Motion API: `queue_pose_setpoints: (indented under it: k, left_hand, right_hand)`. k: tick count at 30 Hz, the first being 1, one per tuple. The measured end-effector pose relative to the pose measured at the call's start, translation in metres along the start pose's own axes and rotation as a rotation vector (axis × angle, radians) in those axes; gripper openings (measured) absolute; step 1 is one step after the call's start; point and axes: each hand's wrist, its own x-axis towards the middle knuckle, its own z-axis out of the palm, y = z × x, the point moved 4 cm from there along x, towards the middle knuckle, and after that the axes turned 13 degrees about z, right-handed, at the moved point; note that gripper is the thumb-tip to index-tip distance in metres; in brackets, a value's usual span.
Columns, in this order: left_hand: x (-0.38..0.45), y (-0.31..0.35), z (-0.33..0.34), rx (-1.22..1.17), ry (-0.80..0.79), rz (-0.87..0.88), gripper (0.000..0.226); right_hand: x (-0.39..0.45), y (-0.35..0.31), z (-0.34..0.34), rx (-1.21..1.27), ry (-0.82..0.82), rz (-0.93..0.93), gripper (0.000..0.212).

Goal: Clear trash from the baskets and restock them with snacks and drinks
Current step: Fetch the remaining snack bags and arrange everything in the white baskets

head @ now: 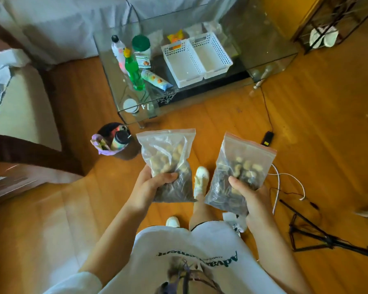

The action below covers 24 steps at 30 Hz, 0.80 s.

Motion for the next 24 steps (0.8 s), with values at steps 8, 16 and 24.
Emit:
queue_pose_setpoints:
  k: [8,16,24]
  left_hand:
    - [0.162,0.032,0.055,0.013,-0.028,-0.001,0.035]
    - [0.305,0.082,0.111,-0.033,-0.015,0.044,0.04]
    - [0.395,0.084,0.111,-0.064,0.054,-0.003,0.043]
  right_hand:
    - [0.121,-0.111,0.006,0.032,0.018,0.027,0.03]
    - [0.234,-0.241,0.009,0.01,-0.02,-0.006,0.032]
    - [0.326,-0.298,0.044,-0.093,-0.059,-0.07,0.05]
